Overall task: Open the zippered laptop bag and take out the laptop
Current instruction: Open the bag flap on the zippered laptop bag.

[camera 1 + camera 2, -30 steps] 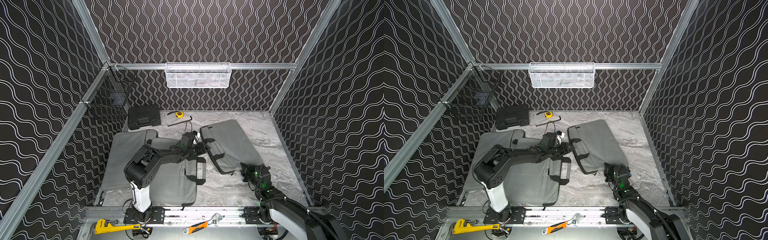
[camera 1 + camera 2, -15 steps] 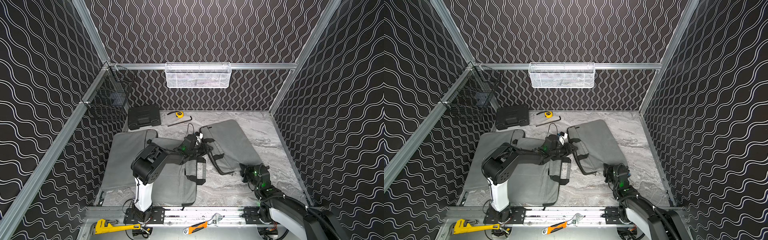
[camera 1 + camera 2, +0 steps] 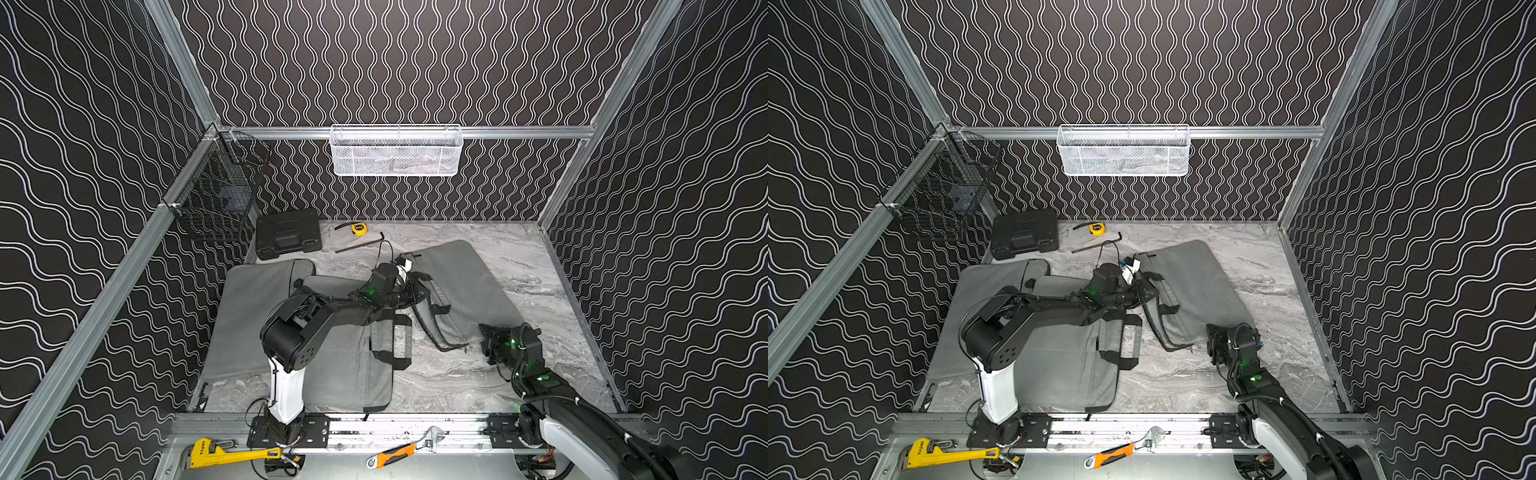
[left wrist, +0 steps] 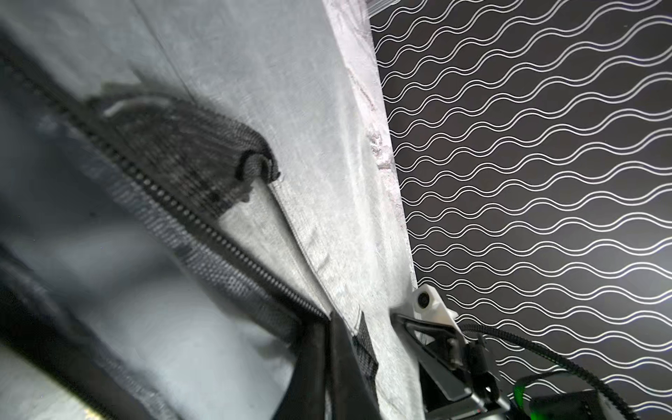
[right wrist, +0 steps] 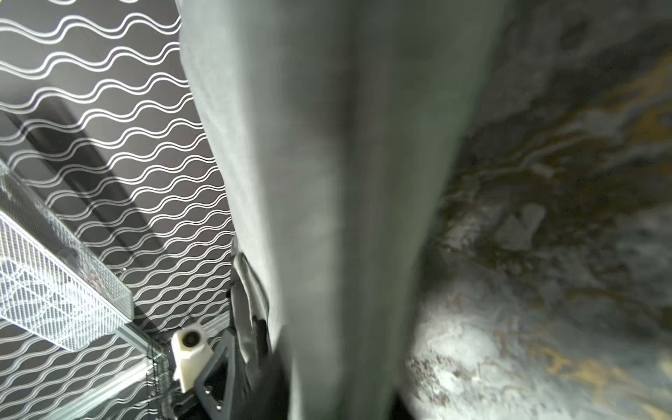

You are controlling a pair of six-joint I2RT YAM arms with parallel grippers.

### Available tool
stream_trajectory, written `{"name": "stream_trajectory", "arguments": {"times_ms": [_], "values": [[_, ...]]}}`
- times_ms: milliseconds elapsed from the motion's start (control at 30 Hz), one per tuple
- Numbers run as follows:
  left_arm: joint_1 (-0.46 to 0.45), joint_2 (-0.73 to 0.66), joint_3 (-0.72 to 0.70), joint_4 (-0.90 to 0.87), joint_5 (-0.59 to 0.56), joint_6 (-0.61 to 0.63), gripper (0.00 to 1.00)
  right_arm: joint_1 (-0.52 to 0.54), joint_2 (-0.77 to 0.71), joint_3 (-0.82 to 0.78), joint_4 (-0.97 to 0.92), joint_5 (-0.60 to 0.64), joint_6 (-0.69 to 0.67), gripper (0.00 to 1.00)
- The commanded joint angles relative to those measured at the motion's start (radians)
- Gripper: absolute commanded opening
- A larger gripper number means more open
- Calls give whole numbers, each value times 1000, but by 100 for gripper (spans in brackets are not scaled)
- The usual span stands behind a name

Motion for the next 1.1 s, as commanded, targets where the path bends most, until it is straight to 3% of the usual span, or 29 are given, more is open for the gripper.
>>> {"name": "stream_trajectory", "arguments": {"times_ms": [0,100,200,333,500,667,900,1067], "values": [[-3,-10,23,-26,14,58,0,1,-42,38,-143,36,-100,49],[-5,-13,26,-27,22,61,0,1,-71,104,-269,56,-209,62],[-5,-21,29,-43,18,76,0,2,-60,183,-332,60,-389,65],[-5,-21,42,-56,35,90,0,3,60,361,-457,35,-662,67],[-6,-4,43,-23,53,71,0,24,244,566,-644,60,-873,76],[-8,13,42,7,56,55,0,60,256,612,-716,73,-916,81],[-7,30,45,24,65,50,0,61,232,595,-791,-77,-928,82],[-8,30,37,22,72,60,0,61,230,581,-878,-118,-950,81]]}}
